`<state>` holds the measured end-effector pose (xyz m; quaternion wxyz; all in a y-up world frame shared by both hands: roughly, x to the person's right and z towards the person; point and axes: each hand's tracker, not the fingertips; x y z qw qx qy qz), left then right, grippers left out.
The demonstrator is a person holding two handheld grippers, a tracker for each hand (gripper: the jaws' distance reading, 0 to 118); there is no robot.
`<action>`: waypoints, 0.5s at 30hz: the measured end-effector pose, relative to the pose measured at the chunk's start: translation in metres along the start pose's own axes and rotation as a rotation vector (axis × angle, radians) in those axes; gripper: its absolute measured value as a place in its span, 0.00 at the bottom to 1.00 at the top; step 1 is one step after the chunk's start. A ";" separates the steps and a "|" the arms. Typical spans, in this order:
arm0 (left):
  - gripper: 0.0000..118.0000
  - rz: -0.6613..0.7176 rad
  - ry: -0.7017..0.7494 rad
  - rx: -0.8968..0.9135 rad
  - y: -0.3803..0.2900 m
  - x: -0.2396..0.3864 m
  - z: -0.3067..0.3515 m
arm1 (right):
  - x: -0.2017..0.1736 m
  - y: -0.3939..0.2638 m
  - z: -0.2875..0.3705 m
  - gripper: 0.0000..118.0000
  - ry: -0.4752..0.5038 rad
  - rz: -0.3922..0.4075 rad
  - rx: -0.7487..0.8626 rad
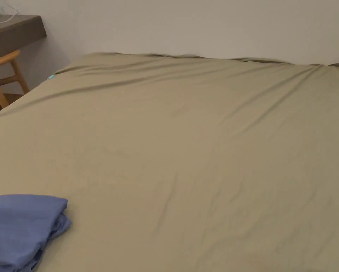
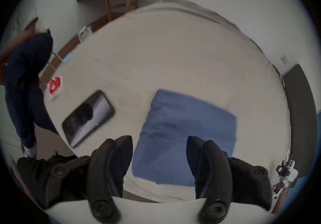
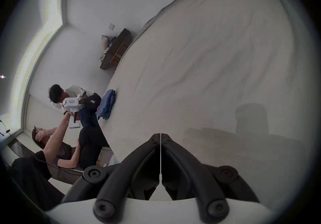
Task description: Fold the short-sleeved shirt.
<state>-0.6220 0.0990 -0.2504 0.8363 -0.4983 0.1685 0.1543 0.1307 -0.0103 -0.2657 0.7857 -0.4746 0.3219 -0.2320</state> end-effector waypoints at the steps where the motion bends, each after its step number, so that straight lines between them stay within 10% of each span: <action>1: 0.61 -0.021 0.016 0.047 -0.002 0.011 0.017 | -0.004 0.002 0.007 0.02 -0.021 0.021 0.020; 7: 0.59 -0.199 -0.183 0.305 -0.065 0.146 0.066 | -0.026 0.020 0.046 0.02 -0.173 0.145 0.117; 8: 0.51 -0.225 -0.238 0.302 -0.078 0.172 0.066 | -0.025 0.022 0.053 0.02 -0.184 0.154 0.133; 10: 0.00 -0.278 -0.278 0.370 -0.111 0.224 0.061 | -0.035 0.026 0.065 0.02 -0.253 0.196 0.180; 15: 0.00 -0.356 -0.283 0.530 -0.188 0.346 0.060 | -0.064 0.028 0.083 0.02 -0.606 0.382 0.303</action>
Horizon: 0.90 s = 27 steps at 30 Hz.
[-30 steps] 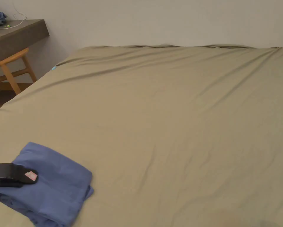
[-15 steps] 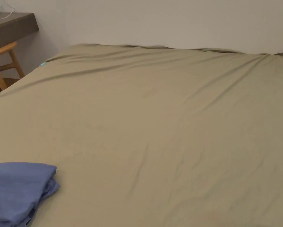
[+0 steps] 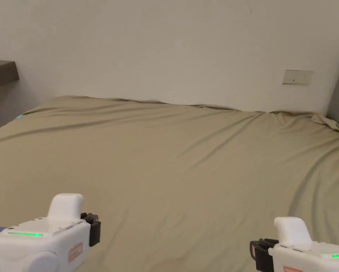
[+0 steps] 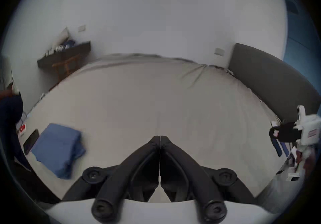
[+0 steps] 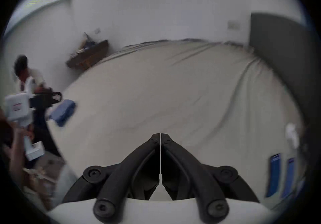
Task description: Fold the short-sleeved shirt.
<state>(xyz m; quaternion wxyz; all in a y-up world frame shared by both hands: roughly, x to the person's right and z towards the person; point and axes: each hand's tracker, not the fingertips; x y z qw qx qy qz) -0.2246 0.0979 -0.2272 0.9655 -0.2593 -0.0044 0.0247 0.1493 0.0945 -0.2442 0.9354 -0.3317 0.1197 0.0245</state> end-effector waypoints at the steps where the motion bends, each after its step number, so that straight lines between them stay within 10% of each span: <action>1: 0.00 -0.034 0.032 0.074 -0.003 0.018 0.005 | -0.001 0.000 0.002 0.02 -0.055 0.028 0.035; 7: 0.00 -0.115 0.100 0.148 -0.007 0.087 0.006 | -0.003 -0.011 0.021 0.02 -0.269 0.034 0.246; 27: 0.06 -0.028 0.076 0.237 0.052 0.085 0.021 | 0.017 0.029 0.057 0.06 -0.314 -0.027 0.404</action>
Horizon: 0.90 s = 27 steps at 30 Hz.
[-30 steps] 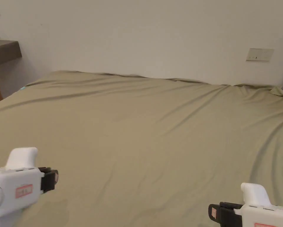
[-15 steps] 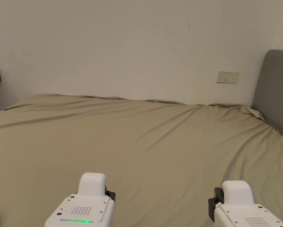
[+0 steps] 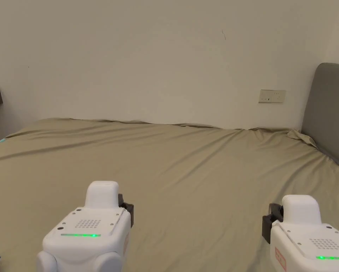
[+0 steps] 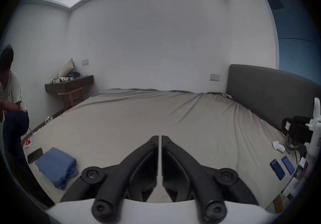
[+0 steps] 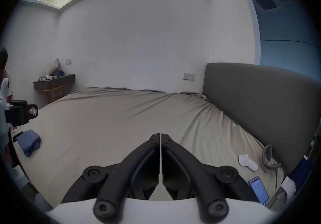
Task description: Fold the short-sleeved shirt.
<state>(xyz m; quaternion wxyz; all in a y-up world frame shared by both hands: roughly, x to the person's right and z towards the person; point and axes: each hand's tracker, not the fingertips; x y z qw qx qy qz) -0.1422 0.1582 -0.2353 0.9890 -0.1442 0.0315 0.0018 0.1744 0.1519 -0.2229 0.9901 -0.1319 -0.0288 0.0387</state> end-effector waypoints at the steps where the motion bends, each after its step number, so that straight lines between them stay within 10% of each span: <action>1: 0.23 -0.006 0.000 0.010 0.005 -0.001 0.000 | 0.001 0.004 0.000 0.30 -0.001 -0.001 0.010; 3: 0.83 -0.015 -0.008 0.026 0.015 -0.001 -0.001 | 0.005 0.014 -0.002 0.92 0.003 -0.004 0.014; 4: 1.00 -0.018 -0.003 0.027 0.018 -0.001 -0.003 | 0.005 0.016 -0.004 1.00 0.003 -0.005 0.010; 27: 1.00 -0.001 0.041 0.080 0.024 0.000 -0.006 | 0.006 0.022 -0.004 1.00 0.005 -0.037 0.088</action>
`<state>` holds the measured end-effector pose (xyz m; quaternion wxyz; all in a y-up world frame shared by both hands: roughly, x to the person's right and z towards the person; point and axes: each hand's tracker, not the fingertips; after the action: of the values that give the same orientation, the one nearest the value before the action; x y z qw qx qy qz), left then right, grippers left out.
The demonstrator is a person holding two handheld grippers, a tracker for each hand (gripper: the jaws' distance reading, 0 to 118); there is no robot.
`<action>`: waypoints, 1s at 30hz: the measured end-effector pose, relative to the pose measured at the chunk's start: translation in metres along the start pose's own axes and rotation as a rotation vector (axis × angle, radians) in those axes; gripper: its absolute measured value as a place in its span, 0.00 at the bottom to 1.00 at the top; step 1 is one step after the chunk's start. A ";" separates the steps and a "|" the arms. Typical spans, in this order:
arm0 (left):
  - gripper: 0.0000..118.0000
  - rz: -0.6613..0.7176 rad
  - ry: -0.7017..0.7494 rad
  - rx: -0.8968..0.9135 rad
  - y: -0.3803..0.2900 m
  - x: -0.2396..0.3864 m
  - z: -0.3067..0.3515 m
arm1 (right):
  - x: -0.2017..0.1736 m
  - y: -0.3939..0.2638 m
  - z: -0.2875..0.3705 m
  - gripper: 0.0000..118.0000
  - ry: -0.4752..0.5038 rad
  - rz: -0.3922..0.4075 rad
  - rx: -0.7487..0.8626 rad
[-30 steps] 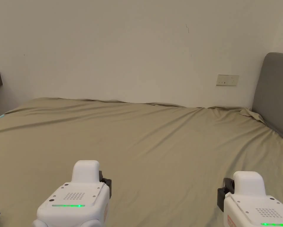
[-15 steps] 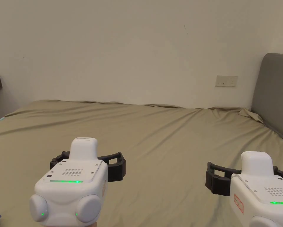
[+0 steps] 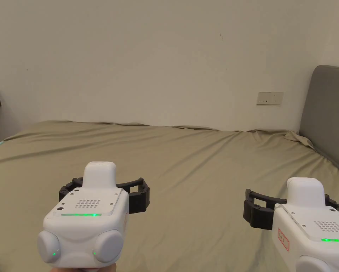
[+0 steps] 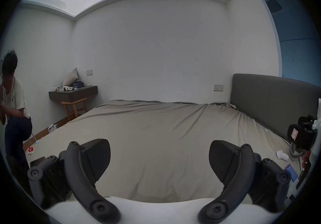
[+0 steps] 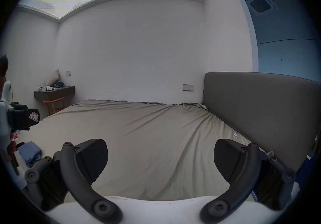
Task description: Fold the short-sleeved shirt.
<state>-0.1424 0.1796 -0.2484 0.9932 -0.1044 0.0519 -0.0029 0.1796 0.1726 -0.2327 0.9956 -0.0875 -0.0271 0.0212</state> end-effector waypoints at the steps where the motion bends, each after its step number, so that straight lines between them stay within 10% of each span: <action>1: 1.00 -0.001 0.001 0.001 0.000 0.000 -0.001 | 0.000 0.001 -0.001 1.00 0.003 -0.005 -0.001; 30: 1.00 0.006 -0.015 -0.027 0.002 -0.003 -0.003 | -0.003 0.005 -0.003 1.00 0.020 0.005 0.017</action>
<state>-0.1461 0.1806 -0.2510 0.9920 -0.1178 0.0446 0.0018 0.1770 0.1767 -0.2364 0.9964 -0.0794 -0.0166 0.0229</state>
